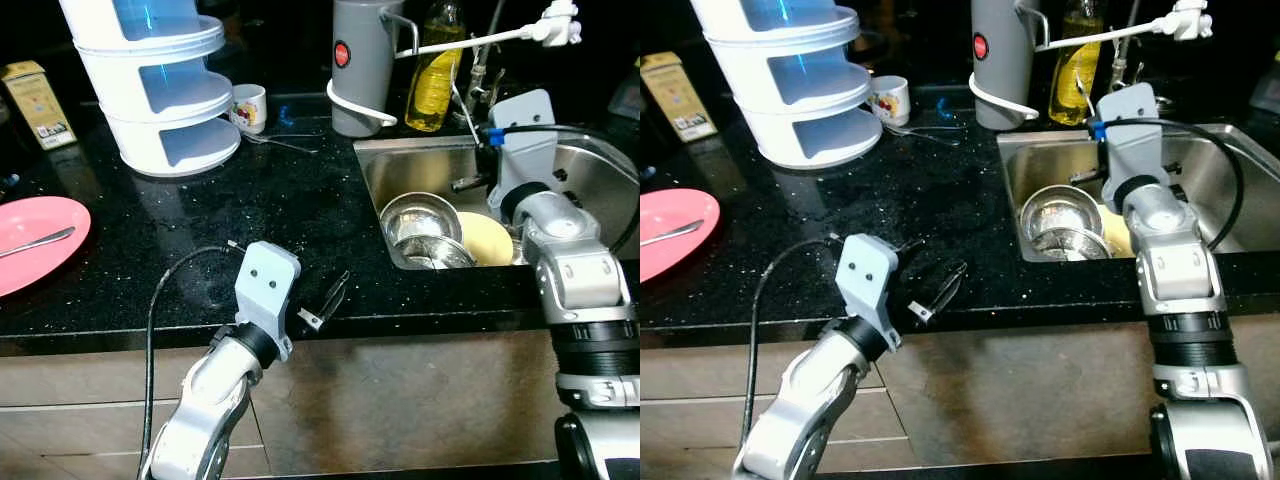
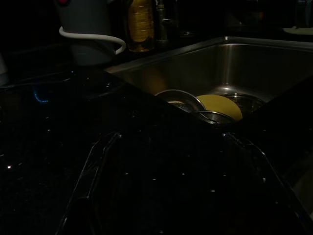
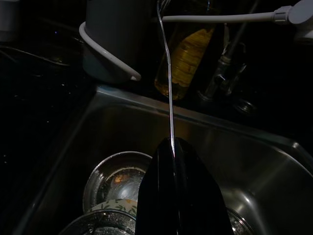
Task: Kitchen organization
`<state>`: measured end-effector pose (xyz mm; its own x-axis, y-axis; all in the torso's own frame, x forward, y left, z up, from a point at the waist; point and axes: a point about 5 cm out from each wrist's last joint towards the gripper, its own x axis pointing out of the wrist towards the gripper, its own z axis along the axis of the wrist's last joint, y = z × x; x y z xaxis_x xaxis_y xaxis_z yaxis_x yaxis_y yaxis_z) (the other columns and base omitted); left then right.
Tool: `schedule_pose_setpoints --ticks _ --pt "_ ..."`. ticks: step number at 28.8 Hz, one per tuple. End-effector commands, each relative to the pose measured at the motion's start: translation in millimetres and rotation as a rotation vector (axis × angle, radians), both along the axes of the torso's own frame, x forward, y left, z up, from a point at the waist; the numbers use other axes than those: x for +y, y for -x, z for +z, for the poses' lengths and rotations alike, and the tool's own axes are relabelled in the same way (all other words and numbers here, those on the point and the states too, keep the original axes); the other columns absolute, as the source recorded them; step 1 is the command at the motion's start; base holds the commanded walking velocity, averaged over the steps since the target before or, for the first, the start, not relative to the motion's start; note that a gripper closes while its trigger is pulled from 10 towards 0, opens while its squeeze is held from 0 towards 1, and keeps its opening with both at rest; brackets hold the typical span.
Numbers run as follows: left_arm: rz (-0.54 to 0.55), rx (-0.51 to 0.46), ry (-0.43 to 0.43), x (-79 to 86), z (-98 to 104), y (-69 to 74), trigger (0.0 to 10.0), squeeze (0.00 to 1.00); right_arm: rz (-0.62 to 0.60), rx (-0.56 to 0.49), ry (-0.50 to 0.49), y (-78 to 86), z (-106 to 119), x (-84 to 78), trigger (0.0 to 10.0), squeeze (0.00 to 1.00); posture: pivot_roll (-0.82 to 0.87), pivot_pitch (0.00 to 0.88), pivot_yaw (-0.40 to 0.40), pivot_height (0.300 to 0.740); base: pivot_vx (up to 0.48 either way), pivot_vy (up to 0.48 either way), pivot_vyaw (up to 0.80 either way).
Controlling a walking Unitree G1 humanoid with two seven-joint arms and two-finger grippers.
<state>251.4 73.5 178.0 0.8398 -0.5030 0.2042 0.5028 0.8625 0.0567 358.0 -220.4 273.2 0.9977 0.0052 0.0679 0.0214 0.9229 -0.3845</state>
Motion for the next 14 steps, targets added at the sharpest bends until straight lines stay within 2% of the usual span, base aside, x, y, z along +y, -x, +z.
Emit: schedule_pose_setpoints --ticks 1,11,12,14 --pt "0.005 0.007 -0.006 1.4 -2.5 0.5 10.0 0.00 0.013 0.012 0.008 -1.7 -2.4 4.3 10.0 0.00 -0.06 0.000 -0.001 0.740 0.000 0.000 0.00" --pt "-0.006 0.007 -0.007 -0.8 -3.4 1.8 10.0 0.00 0.026 0.088 0.047 -11.5 -13.9 19.6 10.0 0.00 -0.06 0.000 -0.005 0.740 0.000 0.000 0.00" --pt "-0.007 0.008 -0.007 -1.1 -3.5 1.9 10.0 0.00 0.016 0.105 0.059 -13.6 -16.6 21.4 10.0 0.00 -0.06 0.000 -0.006 0.740 0.000 0.000 0.00" --pt "-0.011 0.010 -0.006 -2.5 -3.8 2.5 10.0 0.00 -0.099 0.182 0.117 -23.0 -29.9 15.1 10.0 0.00 -0.06 0.000 -0.009 0.740 0.000 0.000 0.00"
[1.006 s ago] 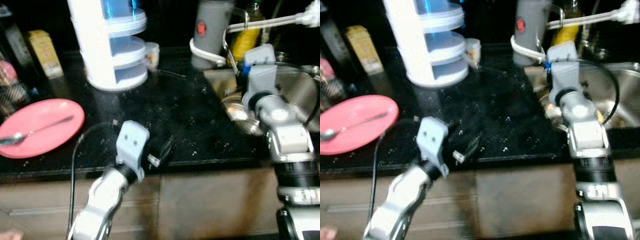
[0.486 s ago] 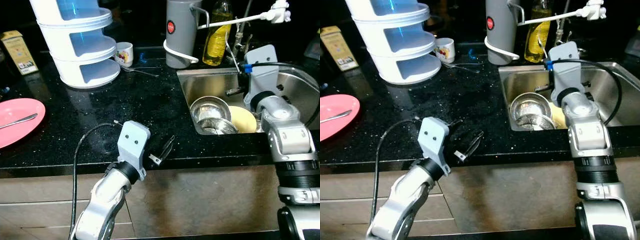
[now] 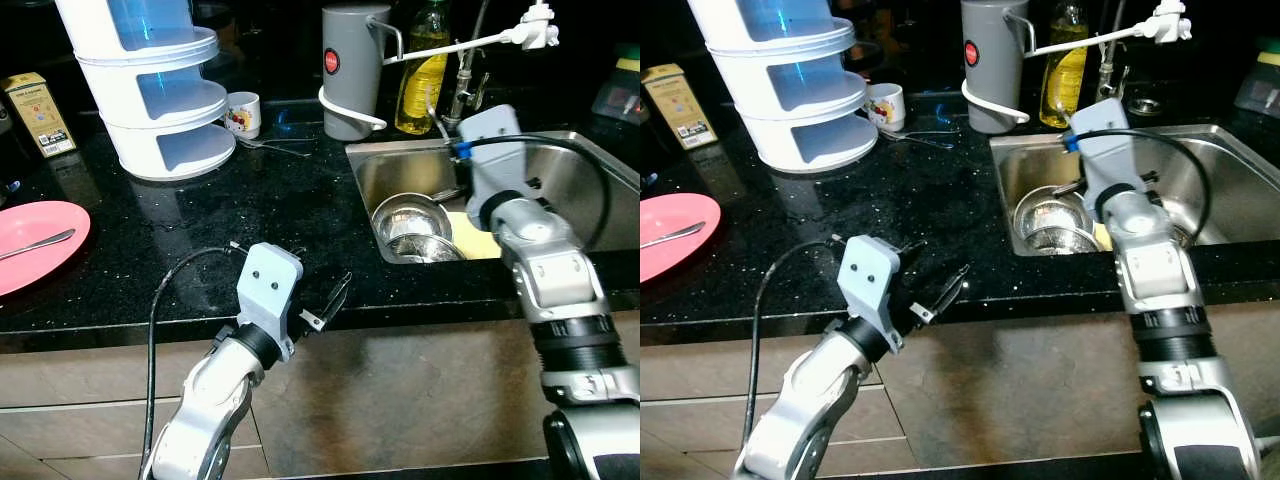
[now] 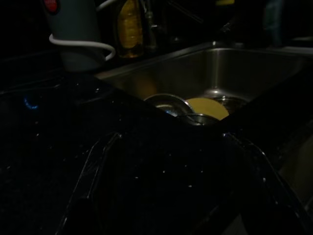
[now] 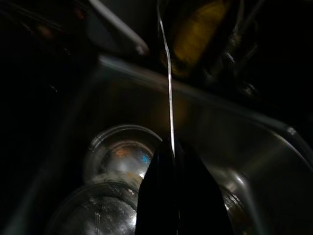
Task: Kitchen organization
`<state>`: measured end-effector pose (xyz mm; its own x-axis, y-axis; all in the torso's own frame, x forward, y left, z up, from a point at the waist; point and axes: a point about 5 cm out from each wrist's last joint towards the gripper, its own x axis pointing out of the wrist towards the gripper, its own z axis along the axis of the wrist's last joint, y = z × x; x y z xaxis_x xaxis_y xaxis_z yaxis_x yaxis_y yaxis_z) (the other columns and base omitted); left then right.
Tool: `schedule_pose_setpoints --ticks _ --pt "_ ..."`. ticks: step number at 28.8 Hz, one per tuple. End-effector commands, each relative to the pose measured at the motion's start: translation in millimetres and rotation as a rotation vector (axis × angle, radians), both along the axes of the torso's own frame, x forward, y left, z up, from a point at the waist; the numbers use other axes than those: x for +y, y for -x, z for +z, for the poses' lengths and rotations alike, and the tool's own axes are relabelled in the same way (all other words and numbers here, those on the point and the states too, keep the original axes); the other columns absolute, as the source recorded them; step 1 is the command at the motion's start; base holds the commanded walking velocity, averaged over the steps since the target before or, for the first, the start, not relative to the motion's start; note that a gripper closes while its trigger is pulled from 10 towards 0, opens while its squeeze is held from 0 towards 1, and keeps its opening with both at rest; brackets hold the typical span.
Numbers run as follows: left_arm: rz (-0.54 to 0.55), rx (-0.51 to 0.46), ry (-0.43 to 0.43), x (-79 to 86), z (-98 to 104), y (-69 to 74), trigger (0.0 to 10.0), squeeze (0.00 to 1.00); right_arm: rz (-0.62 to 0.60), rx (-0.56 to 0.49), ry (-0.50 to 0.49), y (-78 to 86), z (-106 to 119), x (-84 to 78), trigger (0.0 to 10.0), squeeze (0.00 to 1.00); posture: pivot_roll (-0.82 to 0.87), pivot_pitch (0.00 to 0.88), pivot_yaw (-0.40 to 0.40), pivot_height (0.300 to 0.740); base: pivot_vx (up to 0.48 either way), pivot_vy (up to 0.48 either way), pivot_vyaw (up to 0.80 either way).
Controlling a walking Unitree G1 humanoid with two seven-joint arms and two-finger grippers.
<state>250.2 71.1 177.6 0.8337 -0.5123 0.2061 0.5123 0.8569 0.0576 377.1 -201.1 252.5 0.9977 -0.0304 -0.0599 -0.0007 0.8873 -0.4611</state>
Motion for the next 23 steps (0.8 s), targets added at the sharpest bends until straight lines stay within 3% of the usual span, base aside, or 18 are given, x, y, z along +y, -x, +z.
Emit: schedule_pose_setpoints --ticks 1,3,6,10,11,12,14,15,16,18,19,20,21,22,23 --pt "0.000 0.012 -0.006 0.0 -3.4 1.2 10.0 0.00 -0.062 0.051 0.037 -3.9 -9.2 -4.2 10.0 0.00 -0.06 0.000 -0.009 0.740 0.000 0.000 0.00" --pt "-0.001 0.013 -0.006 -0.4 -3.5 1.6 10.0 0.00 -0.085 0.097 0.065 -5.2 -15.1 -7.5 10.0 0.00 -0.06 0.000 -0.012 0.740 0.000 0.000 0.00" --pt "0.003 0.017 -0.007 0.8 -4.1 2.6 10.0 0.00 -0.134 0.275 0.108 -2.2 -32.9 -20.4 10.0 0.00 -0.05 0.000 -0.019 0.740 0.000 0.000 0.00" --pt "0.014 0.020 -0.008 2.7 -4.8 3.1 10.0 0.00 -0.140 0.352 0.125 1.2 -40.4 -25.9 10.0 0.00 -0.05 0.000 -0.019 0.740 0.000 0.000 0.00" --pt "0.017 0.020 -0.008 3.3 -4.9 3.2 10.0 0.00 -0.130 0.350 0.104 1.3 -40.0 -26.0 10.0 0.55 -0.05 0.000 -0.019 0.740 0.000 0.000 0.00" --pt "0.019 0.019 -0.008 3.6 -5.0 3.2 10.0 0.00 -0.112 0.301 0.057 -0.5 -33.8 -23.4 10.0 1.00 -0.05 0.000 -0.019 0.740 0.000 0.000 0.00" --pt "0.021 0.018 -0.009 3.8 -4.9 3.2 10.0 0.00 -0.097 0.241 0.002 -3.0 -25.9 -20.7 10.0 1.00 -0.05 0.000 -0.019 0.740 0.000 0.000 0.00" --pt "0.023 0.017 -0.009 4.1 -4.5 3.1 10.0 0.00 -0.087 0.157 -0.061 -5.3 -15.8 -17.0 10.0 1.00 -0.05 0.000 -0.019 0.740 0.000 0.000 0.00" --pt "0.023 0.017 -0.009 4.1 -4.5 3.1 10.0 0.00 -0.087 0.157 -0.061 -5.3 -15.8 -17.0 10.0 1.00 -0.05 0.000 -0.019 0.740 0.000 0.000 0.00" --pt "0.027 0.015 -0.010 4.9 -4.1 2.4 10.0 0.00 -0.018 -0.030 -0.239 -5.7 7.5 -6.9 10.0 1.00 -0.06 0.000 -0.017 0.740 0.000 0.000 0.00" --pt "0.027 0.015 -0.010 4.9 -4.1 2.4 10.0 0.00 -0.018 -0.030 -0.239 -5.7 7.5 -6.9 10.0 1.00 -0.06 0.000 -0.017 0.740 0.000 0.000 0.00" --pt "0.031 0.013 -0.011 5.3 -3.9 1.9 10.0 0.00 0.102 -0.098 -0.386 -1.0 16.9 1.1 10.0 0.00 -0.06 0.000 -0.014 0.740 0.000 0.000 0.00" --pt "0.035 0.011 -0.012 5.6 -3.7 1.3 10.0 0.00 0.213 -0.152 -0.500 5.7 23.6 6.6 10.0 0.00 -0.06 0.000 -0.013 0.740 0.000 0.000 0.00" --pt "0.035 0.011 -0.012 5.6 -3.7 1.3 10.0 0.00 0.213 -0.152 -0.500 5.7 23.6 6.6 10.0 0.00 -0.06 0.000 -0.013 0.740 0.000 0.000 0.00" --pt "0.042 0.011 -0.016 5.9 -3.6 0.7 10.0 0.00 0.292 -0.181 -0.605 11.7 26.6 9.0 10.0 0.00 -0.06 0.000 -0.013 0.740 0.000 0.000 0.00"
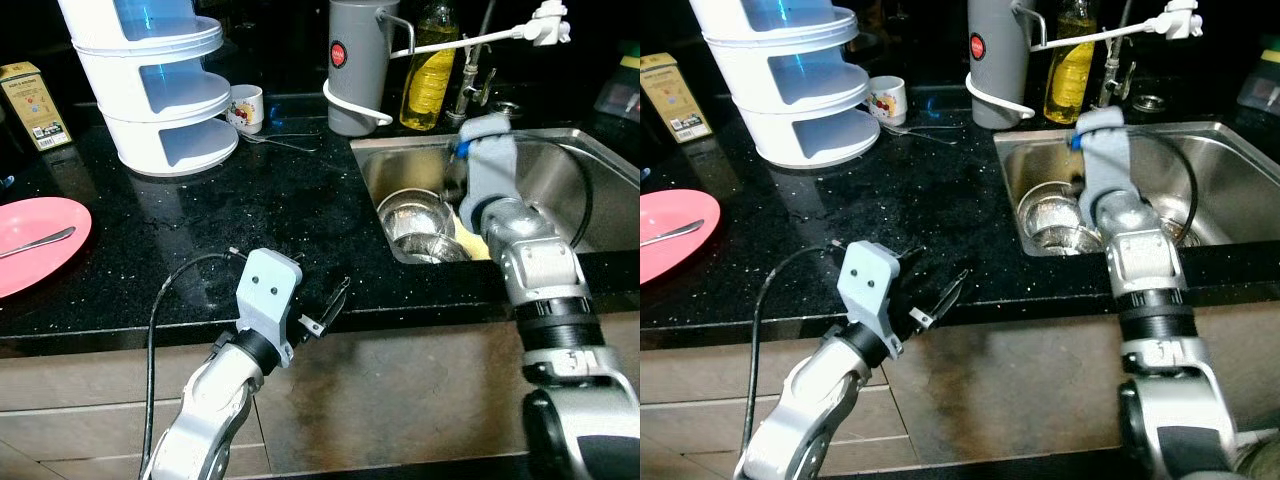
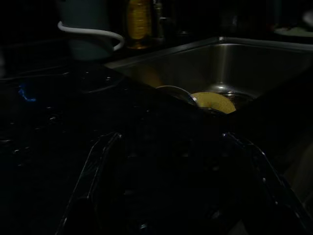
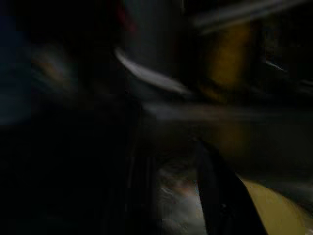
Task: Kitchen organization
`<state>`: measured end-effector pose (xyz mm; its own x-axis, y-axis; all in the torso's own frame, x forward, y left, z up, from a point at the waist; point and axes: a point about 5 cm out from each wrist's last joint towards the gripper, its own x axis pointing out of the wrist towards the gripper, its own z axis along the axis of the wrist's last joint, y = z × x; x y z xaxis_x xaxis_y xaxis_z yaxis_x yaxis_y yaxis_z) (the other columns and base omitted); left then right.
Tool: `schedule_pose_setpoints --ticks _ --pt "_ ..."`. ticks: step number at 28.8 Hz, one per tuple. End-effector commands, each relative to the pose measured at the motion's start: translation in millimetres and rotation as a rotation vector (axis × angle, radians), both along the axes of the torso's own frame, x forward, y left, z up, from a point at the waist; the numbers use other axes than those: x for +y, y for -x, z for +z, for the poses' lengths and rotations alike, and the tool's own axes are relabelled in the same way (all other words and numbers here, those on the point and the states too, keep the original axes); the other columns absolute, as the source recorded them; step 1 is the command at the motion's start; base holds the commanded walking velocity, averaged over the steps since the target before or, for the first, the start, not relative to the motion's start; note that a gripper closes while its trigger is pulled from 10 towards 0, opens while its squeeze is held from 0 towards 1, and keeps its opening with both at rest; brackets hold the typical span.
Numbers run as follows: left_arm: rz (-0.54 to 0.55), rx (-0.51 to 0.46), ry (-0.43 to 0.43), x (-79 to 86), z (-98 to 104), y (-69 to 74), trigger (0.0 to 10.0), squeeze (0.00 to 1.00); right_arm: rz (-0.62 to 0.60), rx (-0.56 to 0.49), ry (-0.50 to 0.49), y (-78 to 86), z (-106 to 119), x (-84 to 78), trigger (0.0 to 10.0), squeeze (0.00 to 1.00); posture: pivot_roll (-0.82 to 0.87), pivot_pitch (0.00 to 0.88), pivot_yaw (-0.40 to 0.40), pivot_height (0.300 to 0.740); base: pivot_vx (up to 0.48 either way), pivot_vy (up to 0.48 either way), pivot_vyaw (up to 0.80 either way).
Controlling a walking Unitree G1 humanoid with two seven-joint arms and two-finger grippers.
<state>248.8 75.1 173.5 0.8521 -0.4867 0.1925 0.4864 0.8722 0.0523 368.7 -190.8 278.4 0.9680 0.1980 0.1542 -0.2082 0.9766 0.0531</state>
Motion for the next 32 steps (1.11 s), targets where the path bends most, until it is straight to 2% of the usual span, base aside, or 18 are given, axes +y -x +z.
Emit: schedule_pose_setpoints --ticks 1,3,4,7,10,16,20,23,25,28,32 --pt "0.020 0.001 -0.016 2.6 0.0 -1.6 10.0 0.00 0.123 -0.053 -0.145 10.5 0.9 1.8 10.0 0.00 -0.06 0.000 -0.010 0.740 0.000 0.000 0.00" --pt "0.042 0.021 -0.012 4.8 -1.7 -3.8 10.0 0.00 0.195 -0.074 -0.220 20.6 -7.7 8.2 10.0 0.00 -0.06 0.000 -0.006 0.740 0.000 0.000 0.00" --pt "0.042 0.021 -0.012 4.8 -1.7 -3.8 10.0 0.00 0.195 -0.074 -0.220 20.6 -7.7 8.2 10.0 0.00 -0.06 0.000 -0.006 0.740 0.000 0.000 0.00" --pt "0.055 0.032 -0.021 6.1 -2.4 -6.6 10.0 0.00 0.243 -0.100 -0.267 30.6 -20.2 23.2 10.0 0.00 -0.05 0.000 0.001 0.740 0.000 0.000 0.00" --pt "0.072 0.025 -0.040 6.8 -1.4 -10.6 10.0 0.00 0.281 -0.144 -0.311 38.4 -22.7 32.8 10.0 0.00 -0.05 0.000 0.002 0.740 0.000 0.000 0.00" --pt "0.106 0.016 -0.040 10.0 3.1 -20.5 10.0 0.00 0.405 -0.229 -0.453 52.1 -11.7 37.3 10.0 0.00 -0.05 0.000 0.007 0.740 0.000 0.000 0.00" --pt "0.146 0.010 -0.047 14.4 4.9 -25.7 10.0 0.00 0.446 -0.208 -0.452 57.6 -19.3 40.8 10.0 0.00 -0.03 0.000 -0.006 0.740 0.000 0.000 0.00" --pt "0.165 0.009 -0.057 16.3 4.6 -27.8 10.0 0.00 0.399 -0.166 -0.416 55.1 -31.3 38.5 10.0 0.00 -0.03 0.000 -0.010 0.740 0.000 0.000 0.00" --pt "0.183 0.003 -0.063 18.5 4.9 -29.0 10.0 0.00 0.284 -0.102 -0.337 48.9 -48.0 30.3 10.0 0.00 -0.03 0.000 -0.018 0.740 -0.120 0.000 0.00" --pt "0.200 0.008 -0.077 21.6 1.4 -29.9 10.0 0.00 0.116 -0.040 -0.275 42.6 -68.3 10.9 10.0 0.00 -0.03 0.000 -0.021 0.740 -0.257 0.000 0.00" --pt "0.202 0.013 -0.090 24.1 -2.6 -30.0 10.0 0.00 -0.049 -0.001 -0.259 40.9 -76.9 -8.2 10.0 0.00 -0.03 0.000 -0.017 0.740 -0.270 0.000 0.00"
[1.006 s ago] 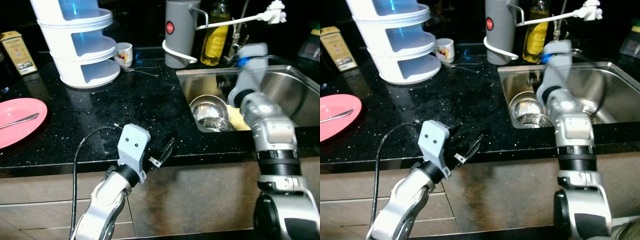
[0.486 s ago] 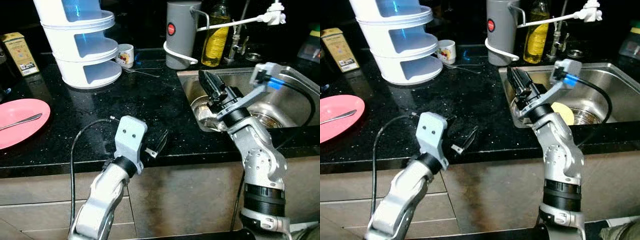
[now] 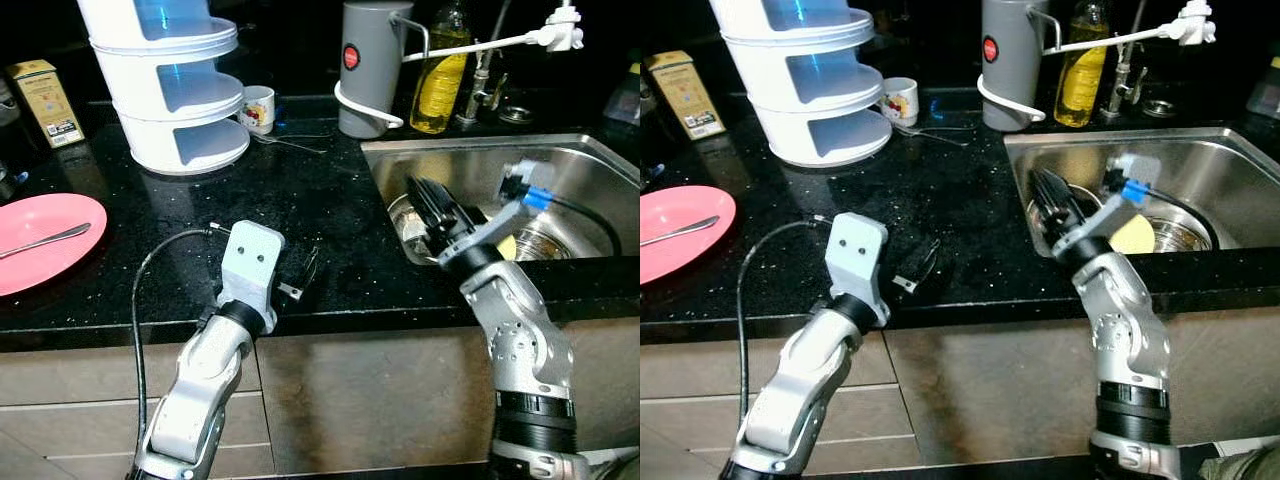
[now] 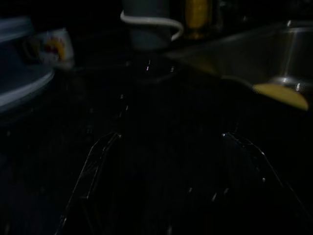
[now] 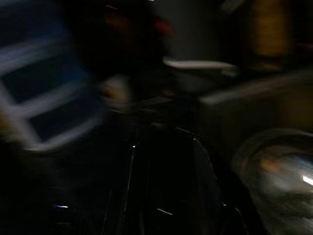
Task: Kitchen organization
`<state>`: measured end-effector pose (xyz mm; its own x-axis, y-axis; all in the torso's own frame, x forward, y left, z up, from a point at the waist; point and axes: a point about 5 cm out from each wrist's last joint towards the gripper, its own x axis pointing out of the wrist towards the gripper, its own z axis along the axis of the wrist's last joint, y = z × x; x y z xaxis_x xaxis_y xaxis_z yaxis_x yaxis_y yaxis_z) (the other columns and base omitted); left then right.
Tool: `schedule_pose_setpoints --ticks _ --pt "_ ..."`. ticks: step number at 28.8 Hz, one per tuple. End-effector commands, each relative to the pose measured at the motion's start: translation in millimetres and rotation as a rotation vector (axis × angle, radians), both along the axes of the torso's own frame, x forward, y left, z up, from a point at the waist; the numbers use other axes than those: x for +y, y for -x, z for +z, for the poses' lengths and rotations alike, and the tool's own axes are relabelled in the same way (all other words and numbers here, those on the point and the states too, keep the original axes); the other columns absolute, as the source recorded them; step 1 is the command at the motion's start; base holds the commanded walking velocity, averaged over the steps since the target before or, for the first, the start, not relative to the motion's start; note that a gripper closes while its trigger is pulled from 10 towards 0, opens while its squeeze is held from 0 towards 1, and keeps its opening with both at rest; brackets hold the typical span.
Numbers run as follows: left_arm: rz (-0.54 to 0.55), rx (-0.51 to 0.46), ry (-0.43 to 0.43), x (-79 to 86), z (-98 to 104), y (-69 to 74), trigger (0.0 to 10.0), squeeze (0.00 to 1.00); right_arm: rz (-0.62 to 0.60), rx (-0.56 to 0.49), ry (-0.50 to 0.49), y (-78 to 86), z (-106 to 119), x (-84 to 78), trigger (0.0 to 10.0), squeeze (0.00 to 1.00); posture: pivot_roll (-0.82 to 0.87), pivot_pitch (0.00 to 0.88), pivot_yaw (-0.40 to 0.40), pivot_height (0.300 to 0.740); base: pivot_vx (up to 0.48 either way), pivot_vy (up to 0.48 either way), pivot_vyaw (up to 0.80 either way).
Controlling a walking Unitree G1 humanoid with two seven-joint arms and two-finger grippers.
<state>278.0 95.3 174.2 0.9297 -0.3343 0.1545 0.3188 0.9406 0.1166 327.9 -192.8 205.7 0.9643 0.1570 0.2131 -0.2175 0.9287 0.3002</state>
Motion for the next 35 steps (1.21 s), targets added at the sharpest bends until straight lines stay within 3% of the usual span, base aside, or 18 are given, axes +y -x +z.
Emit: schedule_pose_setpoints --ticks 1,3,7,11,16,17,21,28,35 --pt "0.018 0.006 -0.017 4.5 -4.1 -0.8 10.0 0.00 -0.064 0.025 -0.001 0.4 -5.5 -7.5 10.0 0.00 -0.03 0.000 -0.017 0.740 -0.270 0.000 0.00" --pt "0.019 0.006 -0.024 5.7 -4.9 -2.0 10.0 0.00 -0.081 0.002 -0.011 1.7 -6.2 -8.9 10.0 0.00 -0.04 0.000 -0.015 0.740 -0.266 0.000 0.00" --pt "0.005 0.002 -0.035 3.6 -5.4 -4.4 10.0 0.00 -0.109 0.010 0.072 3.6 -13.8 -7.6 10.0 0.00 -0.04 0.000 -0.007 0.740 -0.270 0.000 0.00" --pt "-0.013 0.006 -0.042 -1.3 -8.4 -5.2 10.0 0.00 0.007 0.008 -0.022 7.8 -22.9 1.0 10.0 0.00 -0.05 0.000 -0.011 0.740 -0.270 0.000 0.00" --pt "-0.008 0.014 -0.071 -0.5 -16.2 -5.9 10.0 0.00 0.060 0.030 0.023 10.7 -35.5 9.2 10.0 0.00 -0.04 0.000 -0.032 0.740 -0.269 0.000 0.00" --pt "0.009 0.033 -0.092 5.4 -23.4 -5.4 10.0 0.00 0.095 0.052 0.077 10.8 -44.2 17.6 10.0 0.00 -0.03 0.000 -0.037 0.740 -0.270 0.000 0.00" --pt "0.019 0.050 -0.120 11.2 -30.5 -3.5 10.0 0.00 0.150 0.068 0.121 13.1 -55.4 31.2 10.0 0.00 -0.02 0.000 -0.049 0.740 -0.135 0.000 0.00" --pt "0.024 0.071 -0.119 15.4 -37.2 -1.1 10.0 0.00 0.231 0.088 0.160 16.1 -67.3 50.7 10.0 0.00 -0.01 0.000 -0.053 0.740 0.000 0.000 0.75" --pt "0.022 0.080 -0.054 17.7 -38.3 -4.4 10.0 0.00 0.285 0.065 0.129 16.1 -65.6 54.5 10.0 0.00 0.00 0.000 -0.045 0.740 0.000 0.000 0.79"
